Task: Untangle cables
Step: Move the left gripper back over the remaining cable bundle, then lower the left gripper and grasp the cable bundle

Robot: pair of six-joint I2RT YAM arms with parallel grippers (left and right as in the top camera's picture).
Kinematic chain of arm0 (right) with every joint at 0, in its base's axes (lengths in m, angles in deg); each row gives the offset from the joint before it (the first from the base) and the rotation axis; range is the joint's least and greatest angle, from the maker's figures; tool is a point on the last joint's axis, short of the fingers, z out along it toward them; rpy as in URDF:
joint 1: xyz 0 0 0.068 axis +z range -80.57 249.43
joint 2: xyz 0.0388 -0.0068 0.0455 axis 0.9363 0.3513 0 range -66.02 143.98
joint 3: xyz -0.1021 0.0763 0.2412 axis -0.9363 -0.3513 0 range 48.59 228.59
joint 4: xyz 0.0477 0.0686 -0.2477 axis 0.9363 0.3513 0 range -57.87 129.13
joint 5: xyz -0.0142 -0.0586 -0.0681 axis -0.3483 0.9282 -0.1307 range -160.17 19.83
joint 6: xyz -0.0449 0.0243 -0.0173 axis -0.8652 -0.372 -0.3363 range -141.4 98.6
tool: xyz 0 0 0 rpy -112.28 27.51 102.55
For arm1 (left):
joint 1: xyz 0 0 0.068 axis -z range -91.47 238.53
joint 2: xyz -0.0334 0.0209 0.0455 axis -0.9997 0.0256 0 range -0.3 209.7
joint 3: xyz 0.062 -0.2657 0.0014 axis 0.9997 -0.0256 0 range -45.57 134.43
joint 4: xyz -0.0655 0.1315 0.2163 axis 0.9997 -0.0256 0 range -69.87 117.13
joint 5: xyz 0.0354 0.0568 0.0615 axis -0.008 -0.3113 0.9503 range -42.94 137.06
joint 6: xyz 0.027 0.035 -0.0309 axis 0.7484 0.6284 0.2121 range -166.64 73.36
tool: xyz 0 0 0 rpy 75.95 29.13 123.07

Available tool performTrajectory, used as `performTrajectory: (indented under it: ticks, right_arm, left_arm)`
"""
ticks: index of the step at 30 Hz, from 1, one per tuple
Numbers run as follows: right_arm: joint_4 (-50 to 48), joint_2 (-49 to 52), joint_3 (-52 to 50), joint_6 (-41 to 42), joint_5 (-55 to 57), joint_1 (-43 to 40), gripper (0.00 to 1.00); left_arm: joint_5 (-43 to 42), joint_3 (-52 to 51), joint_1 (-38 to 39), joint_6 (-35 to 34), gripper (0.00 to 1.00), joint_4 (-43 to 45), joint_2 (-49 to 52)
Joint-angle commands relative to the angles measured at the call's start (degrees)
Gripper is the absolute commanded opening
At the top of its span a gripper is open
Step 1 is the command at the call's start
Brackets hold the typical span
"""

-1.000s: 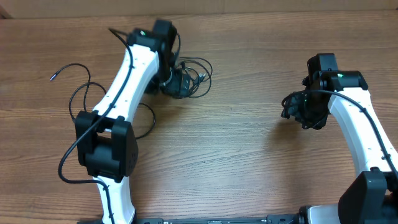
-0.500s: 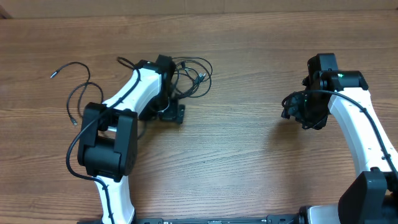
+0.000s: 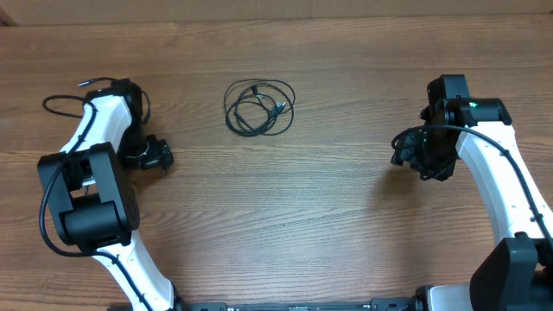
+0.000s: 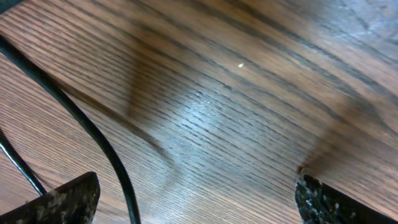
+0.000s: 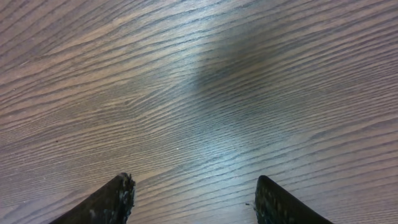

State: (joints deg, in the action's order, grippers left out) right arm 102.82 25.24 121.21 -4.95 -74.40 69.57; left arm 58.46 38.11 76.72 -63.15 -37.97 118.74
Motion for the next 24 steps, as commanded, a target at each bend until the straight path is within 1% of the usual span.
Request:
performTrajectory:
  ticks: [1,8,10,11,16,18,21,22,24]
  right_arm:
    - [-0.1,-0.2,0.2,-0.4,0.3,-0.2,0.61]
    - [0.2,-0.2,0.2,-0.4,0.3,-0.2,0.61]
    - [0.1,-0.2,0.1,-0.4,0.3,-0.2,0.61]
    - [0.1,-0.2,0.2,-0.4,0.3,-0.2,0.61]
    - [0.2,-0.2,0.1,-0.4,0.3,-0.2,0.61]
    - [0.1,-0.2,0.1,-0.4,0.3,-0.2,0.61]
    - [0.2,-0.2,0.2,-0.4,0.3,-0.2,0.61]
    - [0.1,-0.2,0.2,-0.4,0.3,-0.2,0.61]
    - [0.1,-0.2,0.1,-0.4,0.3,-0.2,0.61]
  left_arm:
    - [-3.7,0.5,0.9,2.5,1.00,0.8,-2.8]
    - [-30.9,2.3,3.4,13.7,0.96,11.5,-11.4]
    - [-36.5,2.3,4.3,14.8,0.95,14.9,-12.9]
    - [-37.3,2.3,4.9,14.8,0.95,16.3,-13.2]
    - [-37.3,2.3,8.7,14.8,0.92,21.3,-12.7]
    - [-35.1,2.3,10.8,14.8,0.91,23.2,-12.0]
    - [-28.4,2.3,13.9,14.8,0.91,25.7,-10.8]
    - [-24.6,2.3,15.8,14.8,0.91,27.2,-10.0]
    - [-20.7,2.3,17.5,14.9,0.93,29.2,-9.1]
